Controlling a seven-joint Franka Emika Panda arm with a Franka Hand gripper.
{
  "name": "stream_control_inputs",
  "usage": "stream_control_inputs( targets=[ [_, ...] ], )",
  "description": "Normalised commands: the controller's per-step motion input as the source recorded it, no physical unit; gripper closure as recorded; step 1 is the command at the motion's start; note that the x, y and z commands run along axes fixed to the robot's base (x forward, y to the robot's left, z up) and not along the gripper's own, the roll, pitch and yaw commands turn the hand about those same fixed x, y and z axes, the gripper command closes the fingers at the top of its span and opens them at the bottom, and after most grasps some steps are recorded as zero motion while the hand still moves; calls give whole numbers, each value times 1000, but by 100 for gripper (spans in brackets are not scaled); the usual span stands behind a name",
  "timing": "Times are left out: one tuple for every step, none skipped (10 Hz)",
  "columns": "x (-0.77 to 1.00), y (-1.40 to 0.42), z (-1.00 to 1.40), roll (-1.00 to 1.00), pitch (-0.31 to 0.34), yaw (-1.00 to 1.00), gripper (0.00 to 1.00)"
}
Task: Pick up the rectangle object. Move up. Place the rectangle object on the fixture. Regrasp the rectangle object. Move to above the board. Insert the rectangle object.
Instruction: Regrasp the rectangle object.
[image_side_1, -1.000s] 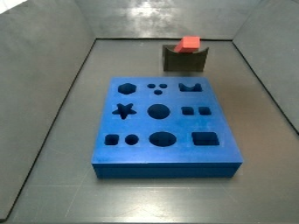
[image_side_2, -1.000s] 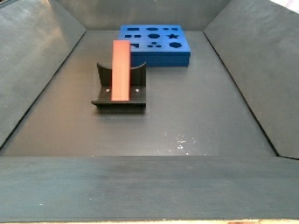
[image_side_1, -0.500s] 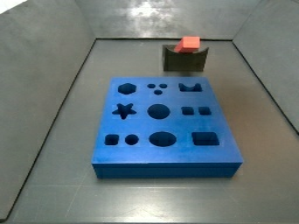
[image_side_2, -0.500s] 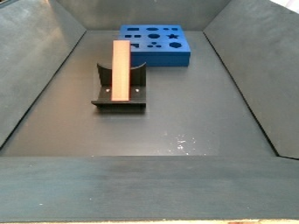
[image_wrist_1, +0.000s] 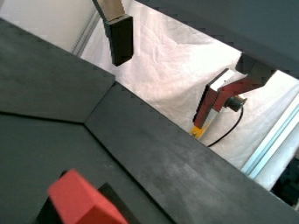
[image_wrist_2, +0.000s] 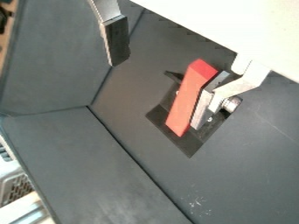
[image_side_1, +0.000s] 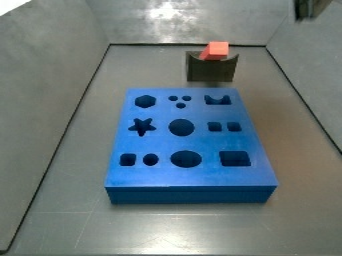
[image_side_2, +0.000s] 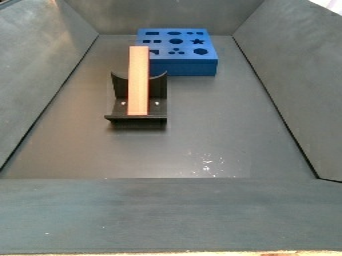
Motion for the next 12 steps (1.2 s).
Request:
stream_control_inputs(
  targets=[
    [47, 34, -1000, 123, -80, 115, 0],
    [54, 33, -1000, 96, -96, 90, 0],
    [59, 32, -1000, 82, -105, 71, 0],
    [69, 30, -1000, 71, -113, 26, 0],
    [75, 29, -1000, 68, -115, 11, 0],
    [80, 26, -1000, 68, -102, -19, 0],
    [85, 24, -1000, 65, -87, -30, 0],
    [95, 22, -1000, 63, -64, -42, 0],
    [94, 18, -927, 64, -52, -43, 0],
    [87, 9, -713, 67, -25, -37, 0],
    [85, 3, -563, 69, -7, -32, 0],
    [83, 0, -421, 71, 12, -22, 0]
  ],
)
